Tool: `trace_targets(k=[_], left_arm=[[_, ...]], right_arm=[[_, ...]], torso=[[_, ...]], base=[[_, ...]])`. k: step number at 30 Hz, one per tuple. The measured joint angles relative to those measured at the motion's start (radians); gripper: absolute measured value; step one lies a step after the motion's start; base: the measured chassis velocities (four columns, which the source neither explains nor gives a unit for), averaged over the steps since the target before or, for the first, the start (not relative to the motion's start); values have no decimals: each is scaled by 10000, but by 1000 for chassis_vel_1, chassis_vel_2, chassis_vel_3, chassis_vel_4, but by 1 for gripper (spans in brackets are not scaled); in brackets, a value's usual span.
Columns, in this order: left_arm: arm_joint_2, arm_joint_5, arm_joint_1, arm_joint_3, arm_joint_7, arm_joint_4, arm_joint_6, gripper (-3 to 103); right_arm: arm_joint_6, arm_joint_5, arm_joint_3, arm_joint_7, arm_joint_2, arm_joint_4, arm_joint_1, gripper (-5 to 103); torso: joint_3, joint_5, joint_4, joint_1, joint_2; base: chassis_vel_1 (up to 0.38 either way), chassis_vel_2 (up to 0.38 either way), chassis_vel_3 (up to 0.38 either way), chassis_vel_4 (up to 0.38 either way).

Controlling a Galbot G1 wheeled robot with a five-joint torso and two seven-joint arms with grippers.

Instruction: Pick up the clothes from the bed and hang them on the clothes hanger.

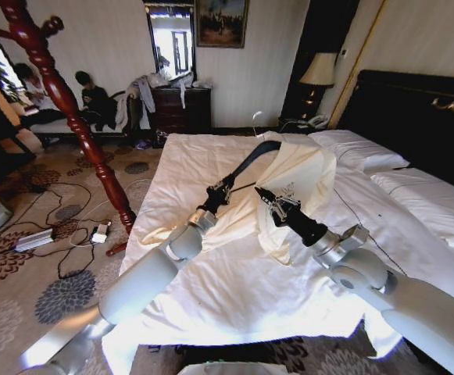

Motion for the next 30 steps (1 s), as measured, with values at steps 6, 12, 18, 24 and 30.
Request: trace_targets(k=[6, 12, 18, 24, 30], left_arm=[[19, -258, 105, -99, -368, -183, -2, 15], [-17, -289, 452, -267, -910, -298, -223, 15], [-4, -411, 588, -231, -1148, -566, -470, 15], [-6, -492, 468, 122, -1168, -731, -754, 15], [213, 130, 652, 349, -1056, -874, -1308, 15]], right_arm=[[13, 247, 70, 175, 104, -54, 43, 0], [61, 695, 38, 222, 291, 50, 7, 0], [228, 1188, 13, -49, 480, 4, 109, 0], [299, 1721, -134, -296, 671, 45, 239, 0], [289, 2846, 39, -49, 905, 85, 430, 0]], torso=[[0, 0, -3, 0, 0], [1, -1, 0, 0, 0], [0, 0, -1, 0, 0], [0, 0, -5, 0, 0], [0, 1, -2, 0, 0]], base=[[0, 0, 0, 0], [0, 0, 0, 0], [0, 0, 0, 0], [0, 0, 0, 0], [0, 0, 0, 0]])
